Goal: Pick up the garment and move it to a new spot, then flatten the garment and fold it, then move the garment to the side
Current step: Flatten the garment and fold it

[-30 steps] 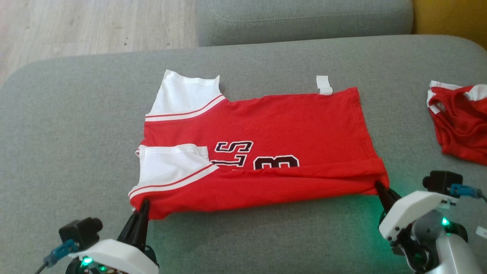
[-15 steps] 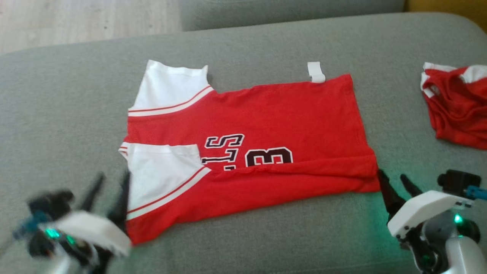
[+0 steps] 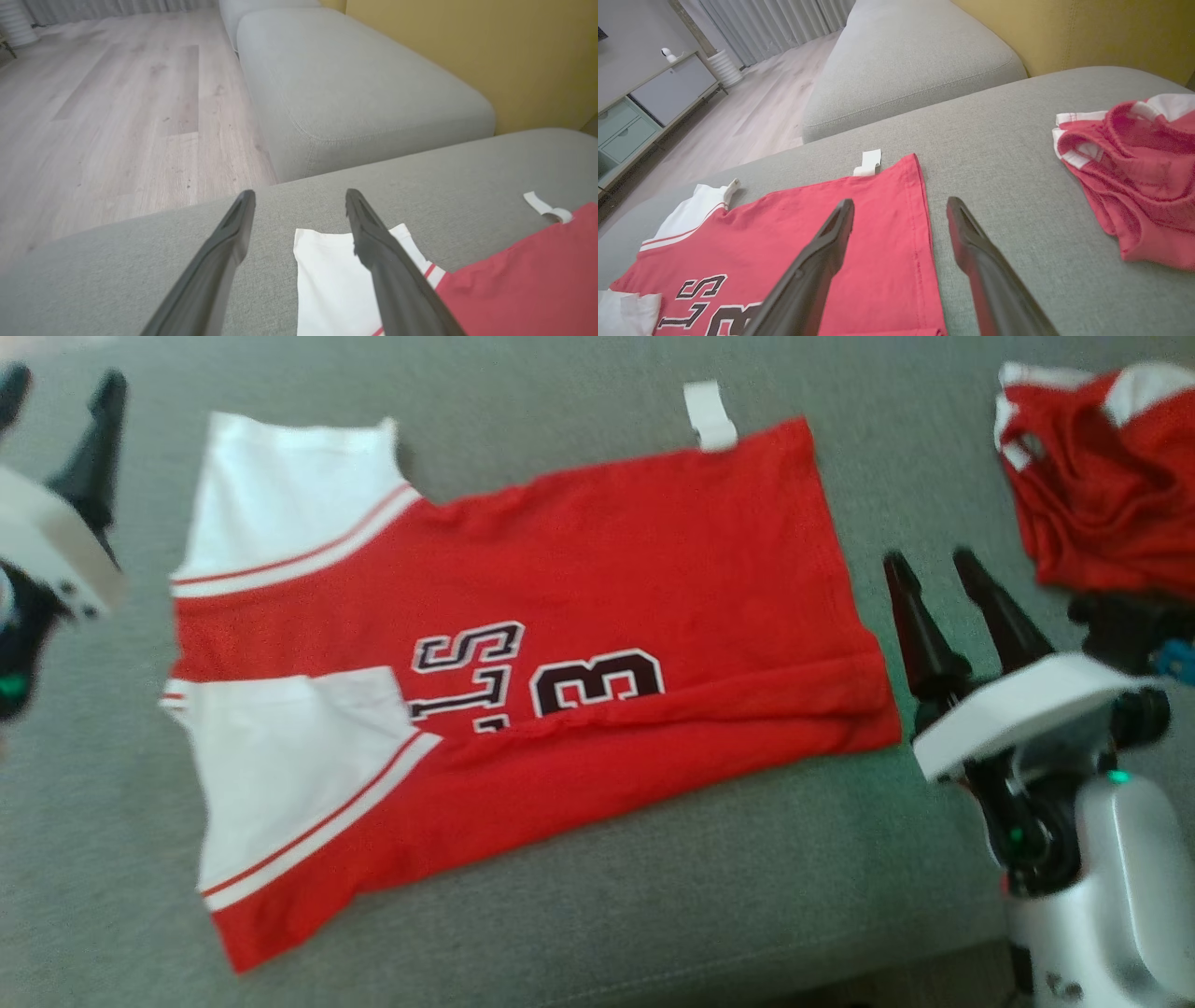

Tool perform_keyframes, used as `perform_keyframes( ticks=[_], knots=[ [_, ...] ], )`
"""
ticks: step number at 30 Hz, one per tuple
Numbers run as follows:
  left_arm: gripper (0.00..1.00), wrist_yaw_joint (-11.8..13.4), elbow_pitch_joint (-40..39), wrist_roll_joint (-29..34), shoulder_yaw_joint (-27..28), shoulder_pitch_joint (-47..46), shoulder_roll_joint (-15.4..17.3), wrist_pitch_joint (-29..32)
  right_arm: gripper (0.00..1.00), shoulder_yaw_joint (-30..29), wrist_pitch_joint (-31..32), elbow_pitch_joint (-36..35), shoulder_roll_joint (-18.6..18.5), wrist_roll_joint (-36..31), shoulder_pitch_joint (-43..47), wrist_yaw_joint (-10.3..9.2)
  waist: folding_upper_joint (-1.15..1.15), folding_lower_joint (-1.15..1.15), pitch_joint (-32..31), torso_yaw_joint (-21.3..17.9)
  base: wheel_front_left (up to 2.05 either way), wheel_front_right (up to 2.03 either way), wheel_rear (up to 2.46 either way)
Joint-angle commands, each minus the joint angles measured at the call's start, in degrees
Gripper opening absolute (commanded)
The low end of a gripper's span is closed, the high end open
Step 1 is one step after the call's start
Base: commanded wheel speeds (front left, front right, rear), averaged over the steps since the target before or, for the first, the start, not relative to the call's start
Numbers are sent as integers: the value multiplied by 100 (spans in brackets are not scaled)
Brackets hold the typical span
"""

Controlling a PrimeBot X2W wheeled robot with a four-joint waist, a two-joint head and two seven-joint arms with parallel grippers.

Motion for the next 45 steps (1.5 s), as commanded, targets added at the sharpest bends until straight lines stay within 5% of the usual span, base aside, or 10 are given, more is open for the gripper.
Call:
perform_keyframes(
  ticks=[1,19,20,21,23,24,31,45],
  knots=[
    [100,-15,-8,75,212,-321,330,101,100,167,-56,-246,-30,-51,-193,39,0,-1,415,-331,0,0,0],
    [100,-176,1580,211,-96,-1312,426,938,100,866,-408,-50,-30,29,-1182,39,0,-1,1374,-840,0,0,0],
    [83,-192,1597,184,-104,-1307,407,962,100,878,-412,-27,-30,21,-1216,39,0,-1,1364,-832,0,0,0],
    [50,-197,1604,168,-115,-1303,388,978,100,896,-406,-4,-30,5,-1255,39,0,-1,1351,-818,0,0,0],
    [5,-241,1589,134,-156,-1294,332,1009,100,932,-365,48,-30,-66,-1351,39,0,-1,1311,-768,0,0,0],
    [0,-271,1577,112,-171,-1293,299,1011,100,957,-321,79,-30,-109,-1412,39,0,-1,1287,-741,0,0,0],
    [0,-436,1522,169,-298,-1389,64,721,100,1042,116,717,-263,-487,-2262,39,0,-1,1098,-462,0,0,0],
    [0,-833,1301,303,-679,-1848,-653,-2,100,1207,830,3512,-838,-799,-3854,39,0,-1,847,453,0,0,0]
  ],
)
